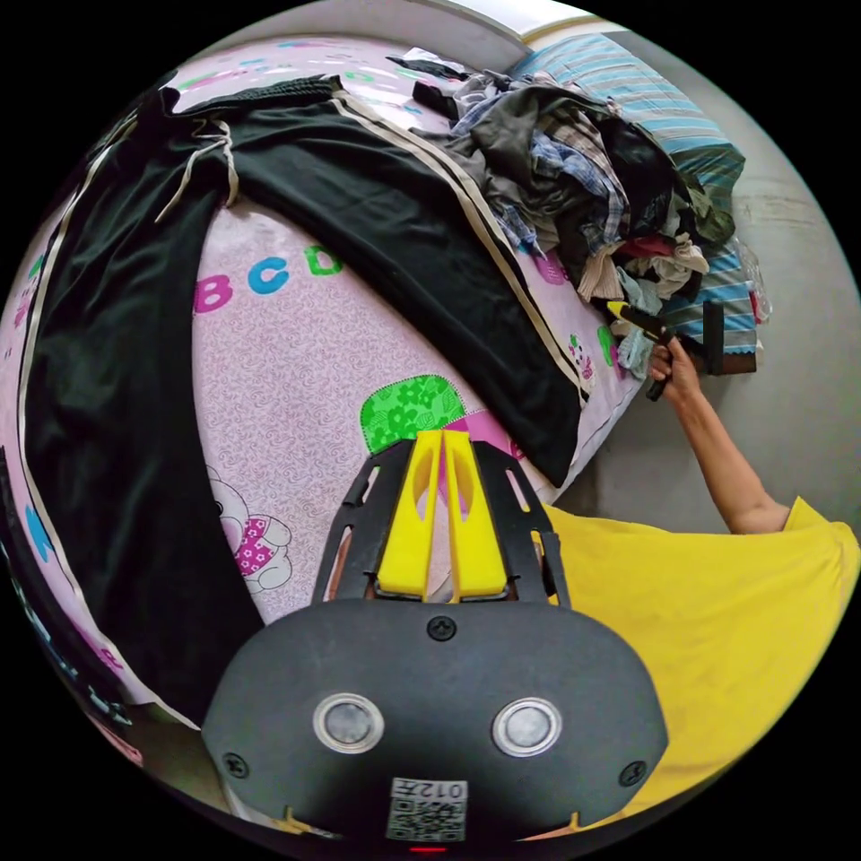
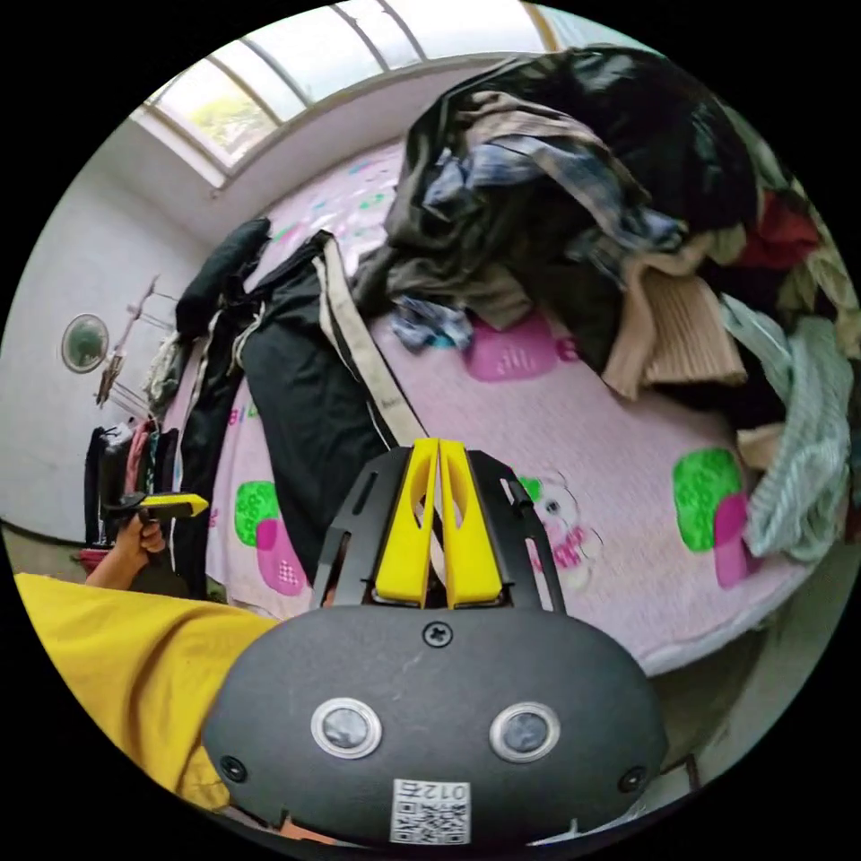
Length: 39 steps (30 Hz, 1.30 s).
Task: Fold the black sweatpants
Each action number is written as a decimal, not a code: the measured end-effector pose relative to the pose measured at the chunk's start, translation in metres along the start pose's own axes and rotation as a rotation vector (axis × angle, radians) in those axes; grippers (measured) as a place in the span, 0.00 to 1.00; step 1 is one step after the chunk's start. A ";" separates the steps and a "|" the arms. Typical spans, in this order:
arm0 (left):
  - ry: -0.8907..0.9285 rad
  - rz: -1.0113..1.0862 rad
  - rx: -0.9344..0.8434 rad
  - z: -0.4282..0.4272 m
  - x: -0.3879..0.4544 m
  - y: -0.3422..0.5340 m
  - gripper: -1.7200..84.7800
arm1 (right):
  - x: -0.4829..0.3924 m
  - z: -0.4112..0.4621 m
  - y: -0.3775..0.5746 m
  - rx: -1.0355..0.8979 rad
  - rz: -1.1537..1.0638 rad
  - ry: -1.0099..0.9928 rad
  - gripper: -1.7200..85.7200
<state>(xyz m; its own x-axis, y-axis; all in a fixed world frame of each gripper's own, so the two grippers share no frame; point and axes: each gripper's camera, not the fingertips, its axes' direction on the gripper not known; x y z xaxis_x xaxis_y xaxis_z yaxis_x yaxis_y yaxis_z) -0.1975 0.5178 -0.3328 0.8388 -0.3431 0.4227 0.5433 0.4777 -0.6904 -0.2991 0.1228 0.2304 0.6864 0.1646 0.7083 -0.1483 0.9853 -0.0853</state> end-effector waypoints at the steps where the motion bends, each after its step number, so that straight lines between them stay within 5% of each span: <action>1: 0.001 -0.004 -0.001 -0.001 -0.001 -0.003 0.03 | -0.016 0.010 -0.022 -0.003 -0.036 -0.014 0.03; 8: 0.037 -0.123 -0.010 -0.005 -0.020 -0.040 0.03 | -0.084 0.080 -0.120 -0.139 -0.170 0.020 0.03; 12: 0.049 -0.148 -0.026 -0.008 -0.027 -0.066 0.03 | -0.132 0.083 -0.135 -0.089 -0.291 0.221 0.06; 16: 0.081 -0.136 -0.050 -0.006 -0.025 -0.091 0.03 | -0.147 0.077 -0.138 -0.069 -0.114 0.132 0.12; 21: 0.058 -0.072 -0.064 -0.016 -0.004 -0.122 0.03 | -0.161 0.078 -0.134 -0.127 -0.023 0.075 0.07; 25: 0.046 -0.058 -0.021 -0.037 0.009 -0.126 0.03 | -0.188 -0.012 -0.115 0.073 -0.085 0.043 0.03; 32: 0.041 -0.058 0.014 -0.066 0.035 -0.124 0.03 | -0.179 -0.261 -0.069 0.447 -0.108 0.325 0.02; 39: 0.016 0.003 -0.006 -0.076 0.091 -0.132 0.03 | -0.141 -0.520 0.012 0.706 0.131 0.881 0.02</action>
<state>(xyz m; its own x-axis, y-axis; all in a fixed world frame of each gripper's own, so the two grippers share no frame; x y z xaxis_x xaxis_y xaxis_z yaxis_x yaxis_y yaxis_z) -0.1953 0.3622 -0.2482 0.8396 -0.3548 0.4114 0.5408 0.4734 -0.6953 -0.0272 0.1358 -0.2348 0.8564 0.5148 -0.0399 -0.4327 0.7576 0.4886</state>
